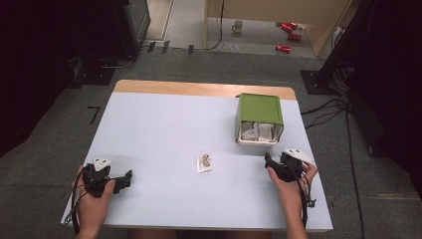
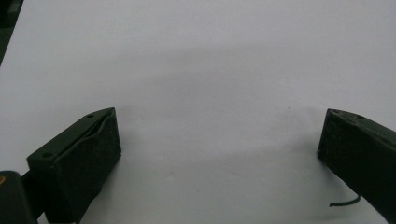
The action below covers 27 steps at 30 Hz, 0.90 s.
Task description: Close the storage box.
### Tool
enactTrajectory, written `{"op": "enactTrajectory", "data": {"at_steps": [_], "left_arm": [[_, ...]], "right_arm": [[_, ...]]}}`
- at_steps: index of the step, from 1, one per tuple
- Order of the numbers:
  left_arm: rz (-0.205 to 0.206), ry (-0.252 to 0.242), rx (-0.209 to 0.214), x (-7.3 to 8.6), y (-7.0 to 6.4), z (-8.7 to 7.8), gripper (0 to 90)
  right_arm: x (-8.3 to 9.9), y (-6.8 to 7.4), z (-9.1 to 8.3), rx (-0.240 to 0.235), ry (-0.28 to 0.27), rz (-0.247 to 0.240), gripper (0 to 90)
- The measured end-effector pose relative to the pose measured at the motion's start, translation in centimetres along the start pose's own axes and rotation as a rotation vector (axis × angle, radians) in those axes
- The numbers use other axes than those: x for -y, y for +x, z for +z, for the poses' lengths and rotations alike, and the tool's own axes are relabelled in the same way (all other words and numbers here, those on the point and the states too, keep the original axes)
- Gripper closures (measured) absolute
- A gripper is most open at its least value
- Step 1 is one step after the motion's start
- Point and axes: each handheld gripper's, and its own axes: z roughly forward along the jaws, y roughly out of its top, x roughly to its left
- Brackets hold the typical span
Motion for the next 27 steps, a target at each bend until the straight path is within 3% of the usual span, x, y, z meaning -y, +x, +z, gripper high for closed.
{"op": "enactTrajectory", "data": {"at_steps": [10,20,24,27], "left_arm": [[0.000,0.000,0.000,0.0,0.0,0.0,0.0],[0.001,0.000,-0.001,0.0,0.0,0.0,0.0],[0.000,-0.001,0.000,0.0,0.0,0.0,0.0],[0.001,0.000,0.000,0.0,0.0,0.0,0.0]], "right_arm": [[0.8,-1.7,-2.5,0.005,0.014,0.038,33.0],[1.6,-3.5,-4.9,0.016,0.013,0.026,23.5],[2.1,-4.2,-5.4,0.006,0.035,-0.013,19.7],[2.5,-4.6,-5.8,0.005,0.044,-0.012,19.6]]}}
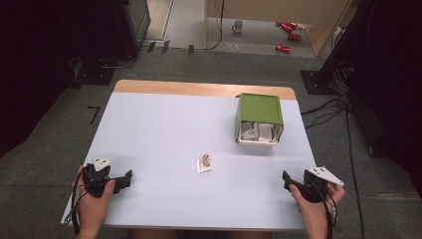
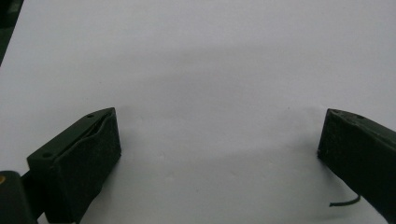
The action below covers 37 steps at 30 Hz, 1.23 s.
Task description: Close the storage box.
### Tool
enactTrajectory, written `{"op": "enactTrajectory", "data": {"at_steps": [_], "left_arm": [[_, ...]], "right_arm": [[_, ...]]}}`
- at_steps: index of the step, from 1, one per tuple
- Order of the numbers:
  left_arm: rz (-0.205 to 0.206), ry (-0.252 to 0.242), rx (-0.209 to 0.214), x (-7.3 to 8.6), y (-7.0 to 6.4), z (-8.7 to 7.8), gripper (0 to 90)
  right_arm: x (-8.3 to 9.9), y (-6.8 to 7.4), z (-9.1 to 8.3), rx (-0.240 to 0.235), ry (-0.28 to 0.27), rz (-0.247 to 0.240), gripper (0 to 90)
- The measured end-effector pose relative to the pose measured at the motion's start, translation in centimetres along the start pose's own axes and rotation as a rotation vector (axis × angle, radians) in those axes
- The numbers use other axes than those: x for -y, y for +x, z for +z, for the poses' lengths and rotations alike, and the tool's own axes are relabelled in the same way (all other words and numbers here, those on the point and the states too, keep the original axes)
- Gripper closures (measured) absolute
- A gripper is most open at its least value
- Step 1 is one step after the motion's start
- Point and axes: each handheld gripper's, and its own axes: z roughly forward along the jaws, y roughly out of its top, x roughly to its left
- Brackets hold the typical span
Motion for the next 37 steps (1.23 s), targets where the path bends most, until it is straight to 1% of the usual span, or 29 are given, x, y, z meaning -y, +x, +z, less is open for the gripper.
{"op": "enactTrajectory", "data": {"at_steps": [6,12,14,16,18,20,21,23,24,37], "left_arm": [[0.000,0.000,0.000,0.0,0.0,0.0,0.0],[0.000,0.000,0.000,0.0,0.0,0.0,0.0],[0.000,0.000,0.000,0.0,0.0,0.0,0.0],[0.000,-0.001,-0.001,0.0,0.0,0.0,0.0],[0.001,-0.001,-0.001,0.0,0.0,0.0,0.0],[0.001,-0.001,-0.001,0.0,0.0,0.0,0.0],[0.000,-0.001,-0.001,0.0,0.0,0.0,0.0],[0.001,-0.001,-0.001,0.0,0.0,0.0,0.0],[0.001,-0.001,-0.001,0.0,0.0,0.0,0.0],[-0.002,-0.001,0.000,0.0,0.0,0.0,0.0]], "right_arm": [[1.2,-0.9,-0.6,0.001,0.025,-0.014,18.8],[2.6,-1.9,-1.2,0.031,0.052,-0.027,18.6],[3.0,-2.2,-1.3,0.041,0.059,-0.025,18.6],[3.5,-2.3,-1.2,0.050,0.068,-0.032,18.4],[4.0,-2.2,-1.2,0.049,0.044,-0.052,16.0],[4.2,-1.8,-1.0,0.061,0.033,-0.066,11.4],[4.5,-1.6,-0.8,0.076,0.013,-0.083,10.6],[5.1,-1.6,-0.8,0.072,-0.027,-0.072,10.8],[5.3,-1.6,-0.9,0.075,-0.043,-0.077,11.0],[5.4,-1.5,-0.8,0.079,-0.048,-0.080,10.8]]}}
